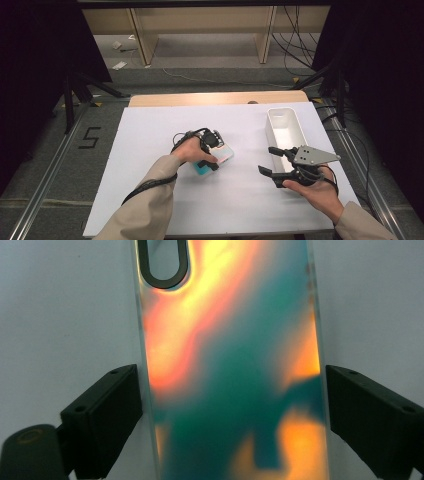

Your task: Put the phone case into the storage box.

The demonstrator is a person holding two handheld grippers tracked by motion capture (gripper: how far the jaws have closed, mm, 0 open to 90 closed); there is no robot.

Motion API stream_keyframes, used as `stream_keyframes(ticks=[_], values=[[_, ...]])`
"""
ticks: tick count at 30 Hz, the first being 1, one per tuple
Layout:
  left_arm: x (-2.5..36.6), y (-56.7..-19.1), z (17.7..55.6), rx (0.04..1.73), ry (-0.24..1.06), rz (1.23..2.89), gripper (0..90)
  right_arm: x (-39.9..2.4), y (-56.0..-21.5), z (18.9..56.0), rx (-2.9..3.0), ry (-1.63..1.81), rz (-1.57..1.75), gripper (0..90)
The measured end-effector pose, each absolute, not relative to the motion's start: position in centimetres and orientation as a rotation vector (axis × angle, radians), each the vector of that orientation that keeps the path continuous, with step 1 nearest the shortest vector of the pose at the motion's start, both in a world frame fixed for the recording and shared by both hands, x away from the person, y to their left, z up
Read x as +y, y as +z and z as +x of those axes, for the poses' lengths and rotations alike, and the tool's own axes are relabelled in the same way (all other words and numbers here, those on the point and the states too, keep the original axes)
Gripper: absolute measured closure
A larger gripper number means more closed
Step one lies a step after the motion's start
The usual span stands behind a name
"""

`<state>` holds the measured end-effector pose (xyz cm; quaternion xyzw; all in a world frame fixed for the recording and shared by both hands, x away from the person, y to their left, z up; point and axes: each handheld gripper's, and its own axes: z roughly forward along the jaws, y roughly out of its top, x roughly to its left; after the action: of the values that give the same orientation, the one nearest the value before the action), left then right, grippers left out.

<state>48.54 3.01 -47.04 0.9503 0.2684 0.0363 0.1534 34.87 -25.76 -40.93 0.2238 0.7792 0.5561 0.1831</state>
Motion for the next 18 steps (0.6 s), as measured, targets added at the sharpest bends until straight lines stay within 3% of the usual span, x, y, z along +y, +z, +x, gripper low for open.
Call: stream_keyframes(ticks=[5, 18], values=[[2.99, -46.87, 48.52, 0.783, 0.099, 2.731, 15.1, -25.69, -40.85, 34.77, 2.200, 1.567, 0.624, 29.2], [3.13, -46.91, 48.27, 0.805, 0.108, 2.705, 16.5, -25.75, -40.85, 34.81, 2.196, 1.568, 0.626, 29.2]])
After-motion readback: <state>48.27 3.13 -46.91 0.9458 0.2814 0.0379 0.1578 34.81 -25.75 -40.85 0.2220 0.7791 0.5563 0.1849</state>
